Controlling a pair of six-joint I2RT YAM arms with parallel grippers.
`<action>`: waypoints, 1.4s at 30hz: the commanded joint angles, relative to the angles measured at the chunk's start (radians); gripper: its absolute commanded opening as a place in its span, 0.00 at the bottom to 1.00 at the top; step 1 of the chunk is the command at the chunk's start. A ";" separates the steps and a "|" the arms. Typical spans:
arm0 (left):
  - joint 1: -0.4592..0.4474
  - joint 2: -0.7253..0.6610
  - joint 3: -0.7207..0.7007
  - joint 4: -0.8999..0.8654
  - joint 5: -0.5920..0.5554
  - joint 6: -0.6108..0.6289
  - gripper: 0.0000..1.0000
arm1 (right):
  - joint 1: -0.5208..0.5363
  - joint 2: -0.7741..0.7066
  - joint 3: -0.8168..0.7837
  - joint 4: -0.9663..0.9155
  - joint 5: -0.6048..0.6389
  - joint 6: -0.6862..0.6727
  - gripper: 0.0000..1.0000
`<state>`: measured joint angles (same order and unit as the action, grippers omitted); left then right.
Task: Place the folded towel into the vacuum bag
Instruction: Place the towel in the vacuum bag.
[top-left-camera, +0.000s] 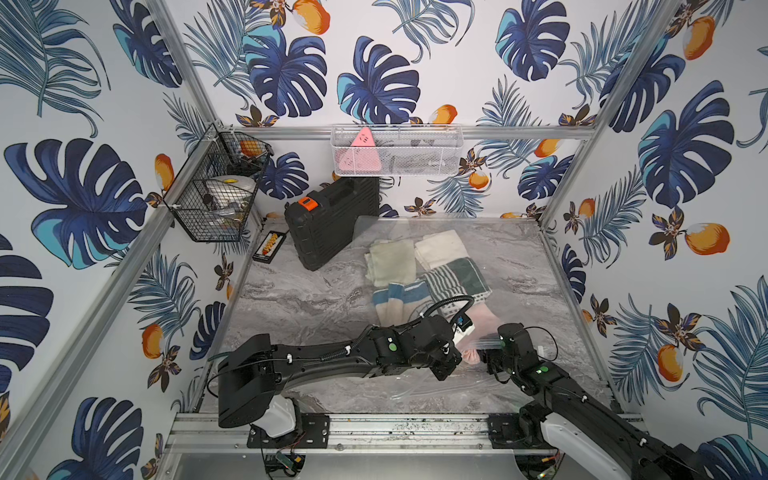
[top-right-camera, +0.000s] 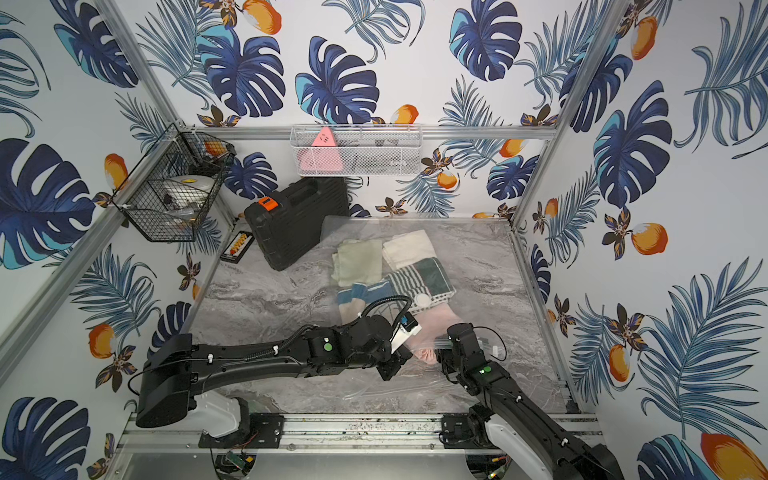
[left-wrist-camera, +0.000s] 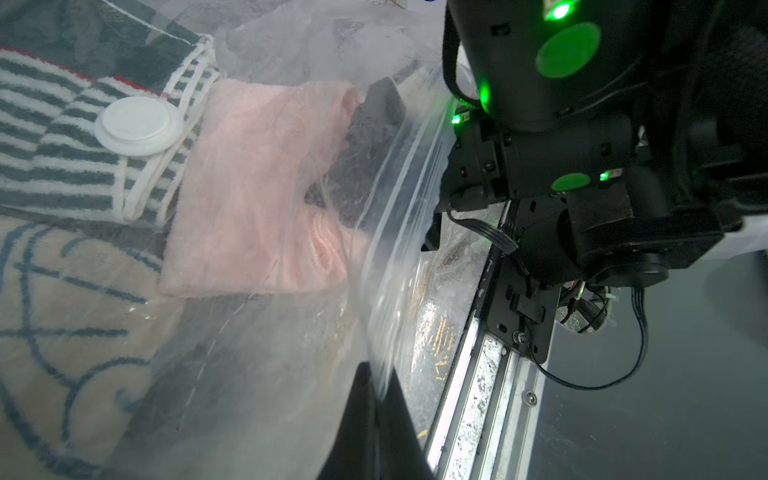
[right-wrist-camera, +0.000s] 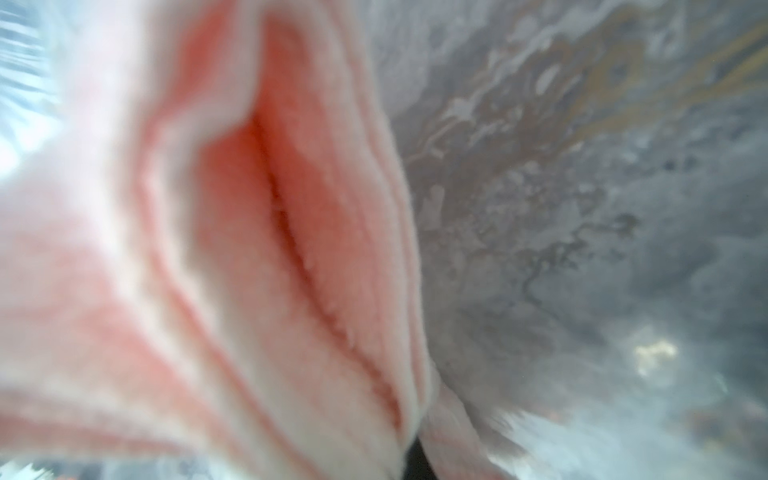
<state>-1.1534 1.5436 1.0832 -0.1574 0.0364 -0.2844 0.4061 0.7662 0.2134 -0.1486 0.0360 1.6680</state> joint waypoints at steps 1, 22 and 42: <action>0.000 0.004 0.010 -0.015 -0.020 0.013 0.00 | -0.001 -0.081 0.000 -0.156 0.079 0.053 0.00; 0.176 -0.109 -0.109 0.147 0.280 -0.213 0.36 | 0.000 0.092 0.018 -0.057 0.164 0.097 0.11; 0.316 0.310 -0.168 0.304 -0.044 -0.416 0.16 | -0.003 -0.078 -0.054 -0.193 0.163 0.159 0.11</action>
<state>-0.8608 1.8381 0.9527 0.1268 0.0704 -0.6285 0.4049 0.7155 0.1738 -0.2432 0.1726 1.7924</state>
